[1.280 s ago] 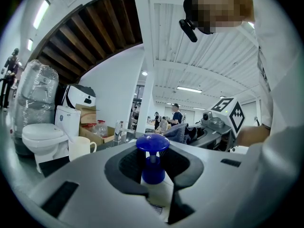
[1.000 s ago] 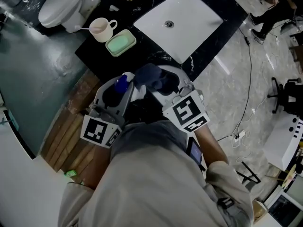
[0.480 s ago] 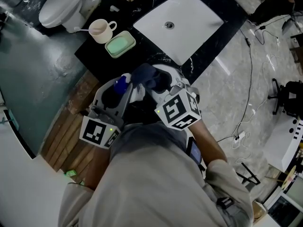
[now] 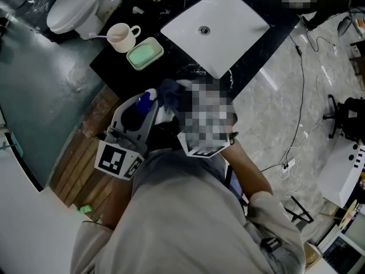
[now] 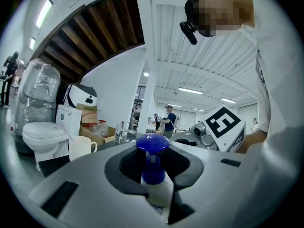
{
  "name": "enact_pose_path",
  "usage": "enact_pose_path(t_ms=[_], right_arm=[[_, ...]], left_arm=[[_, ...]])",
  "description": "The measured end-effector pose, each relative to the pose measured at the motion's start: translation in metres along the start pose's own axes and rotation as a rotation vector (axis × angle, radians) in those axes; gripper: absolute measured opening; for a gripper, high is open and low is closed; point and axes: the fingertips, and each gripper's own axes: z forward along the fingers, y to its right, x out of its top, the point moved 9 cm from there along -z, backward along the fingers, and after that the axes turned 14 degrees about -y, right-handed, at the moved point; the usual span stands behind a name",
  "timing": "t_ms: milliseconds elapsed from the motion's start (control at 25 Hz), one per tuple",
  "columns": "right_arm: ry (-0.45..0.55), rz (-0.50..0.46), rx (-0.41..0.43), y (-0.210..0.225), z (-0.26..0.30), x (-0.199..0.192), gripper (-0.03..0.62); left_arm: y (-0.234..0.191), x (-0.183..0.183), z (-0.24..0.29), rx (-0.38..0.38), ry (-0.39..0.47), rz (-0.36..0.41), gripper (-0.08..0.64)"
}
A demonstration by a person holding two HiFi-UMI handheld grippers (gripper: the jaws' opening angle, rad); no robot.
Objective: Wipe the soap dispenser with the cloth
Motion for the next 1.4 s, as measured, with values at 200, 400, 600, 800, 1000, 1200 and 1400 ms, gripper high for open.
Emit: enact_pose_path(t_ms=[200, 400, 600, 800, 1000, 1200, 1400], right_arm=[[-0.042, -0.074, -0.033, -0.004, 0.003, 0.002, 0.186], [-0.095, -0.158, -0.066, -0.011, 0.008, 0.003, 0.186], [-0.107, -0.176, -0.061, -0.014, 0.011, 0.003, 0.186], [-0.116, -0.179, -0.056, -0.015, 0.013, 0.000, 0.186], [-0.125, -0.180, -0.046, -0.016, 0.015, -0.006, 0.186], [-0.139, -0.174, -0.032, -0.017, 0.018, -0.008, 0.186], [-0.145, -0.175, -0.023, -0.019, 0.023, -0.011, 0.186]], left_arm=[[-0.001, -0.001, -0.001, 0.001, 0.006, -0.007, 0.084], [-0.003, -0.002, -0.002, -0.003, 0.012, -0.012, 0.084], [-0.004, -0.002, -0.003, 0.003, 0.015, -0.014, 0.084], [-0.004, -0.002, -0.003, 0.004, 0.017, -0.012, 0.084], [-0.004, -0.002, -0.001, 0.003, 0.026, -0.019, 0.084], [-0.006, -0.001, -0.002, 0.004, 0.028, -0.028, 0.084], [-0.007, -0.003, -0.003, 0.010, 0.031, -0.036, 0.084]])
